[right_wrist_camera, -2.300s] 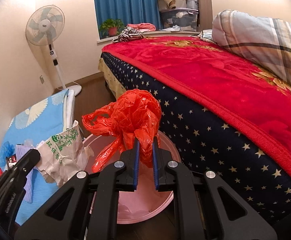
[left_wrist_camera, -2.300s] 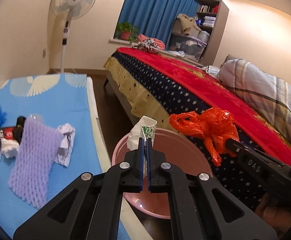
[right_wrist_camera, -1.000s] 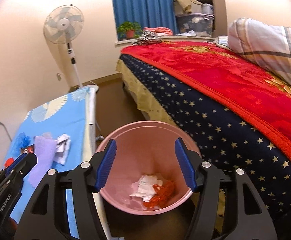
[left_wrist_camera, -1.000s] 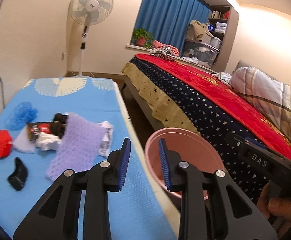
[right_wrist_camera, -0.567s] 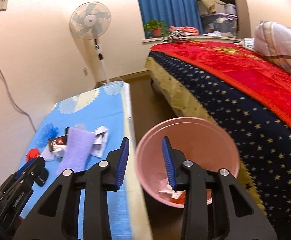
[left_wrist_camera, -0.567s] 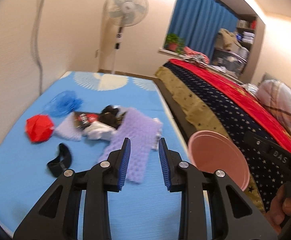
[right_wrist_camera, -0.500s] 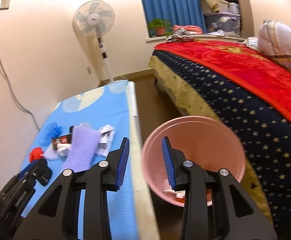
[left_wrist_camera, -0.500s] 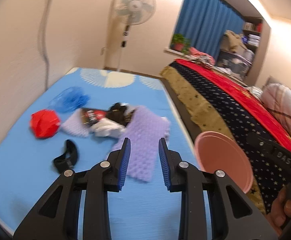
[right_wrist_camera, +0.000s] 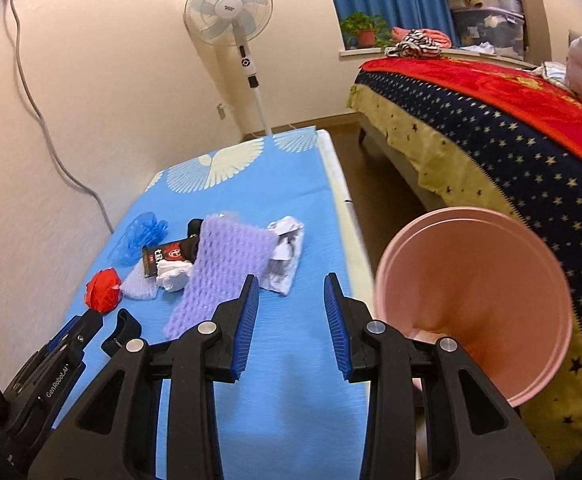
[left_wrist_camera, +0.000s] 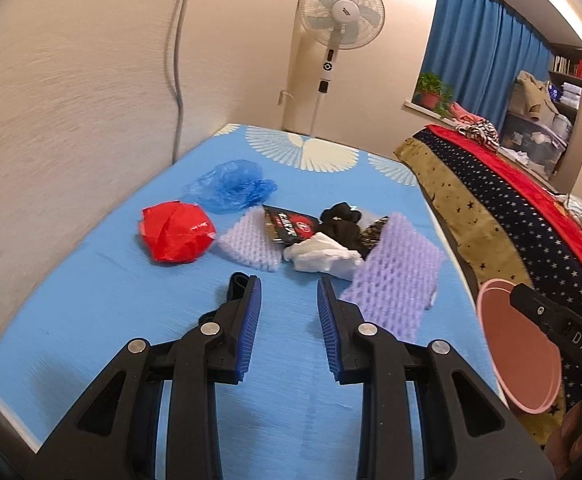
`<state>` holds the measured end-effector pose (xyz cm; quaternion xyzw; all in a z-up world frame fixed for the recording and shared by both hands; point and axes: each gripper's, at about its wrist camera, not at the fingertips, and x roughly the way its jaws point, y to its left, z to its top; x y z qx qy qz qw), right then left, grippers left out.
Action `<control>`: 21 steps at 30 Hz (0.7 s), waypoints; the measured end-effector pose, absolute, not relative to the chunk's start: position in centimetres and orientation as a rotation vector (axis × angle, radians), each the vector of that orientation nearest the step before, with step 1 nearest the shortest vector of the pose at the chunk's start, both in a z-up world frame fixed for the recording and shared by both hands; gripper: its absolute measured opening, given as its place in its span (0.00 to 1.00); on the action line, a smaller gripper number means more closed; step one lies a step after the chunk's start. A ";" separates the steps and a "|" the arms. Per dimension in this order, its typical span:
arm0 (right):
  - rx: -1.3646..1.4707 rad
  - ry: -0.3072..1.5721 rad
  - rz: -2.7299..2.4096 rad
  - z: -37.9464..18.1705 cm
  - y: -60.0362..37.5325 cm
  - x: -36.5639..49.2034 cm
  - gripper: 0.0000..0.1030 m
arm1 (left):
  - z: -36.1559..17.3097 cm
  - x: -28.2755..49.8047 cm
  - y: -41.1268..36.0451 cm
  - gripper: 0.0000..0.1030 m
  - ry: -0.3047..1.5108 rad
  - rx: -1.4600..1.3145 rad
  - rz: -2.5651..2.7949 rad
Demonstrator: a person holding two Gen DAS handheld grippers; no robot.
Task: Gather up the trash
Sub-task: 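Move both tools back to the mattress toward the purple foam net and black strap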
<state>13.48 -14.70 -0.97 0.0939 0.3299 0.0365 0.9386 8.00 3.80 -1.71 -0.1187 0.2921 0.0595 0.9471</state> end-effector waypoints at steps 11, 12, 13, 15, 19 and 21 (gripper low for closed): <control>0.245 0.743 0.121 -4.0 -13.5 15.6 0.45 | -3.4 9.0 4.9 0.47 0.643 -0.240 0.226; 0.258 0.752 0.124 -4.3 -13.4 15.9 0.49 | -3.6 9.0 5.2 0.50 0.652 -0.247 0.238; 0.266 0.759 0.129 -4.5 -13.3 16.1 0.51 | -3.8 9.0 5.4 0.51 0.657 -0.256 0.244; 0.278 0.775 0.142 -5.0 -12.9 16.4 0.54 | -4.2 9.1 6.0 0.55 0.671 -0.277 0.262; 0.275 0.808 0.159 -6.1 -12.0 17.1 0.54 | -4.9 9.2 6.7 0.56 0.703 -0.302 0.277; 0.280 0.828 0.160 -6.7 -11.8 17.5 0.54 | -5.2 9.3 6.8 0.56 0.713 -0.311 0.280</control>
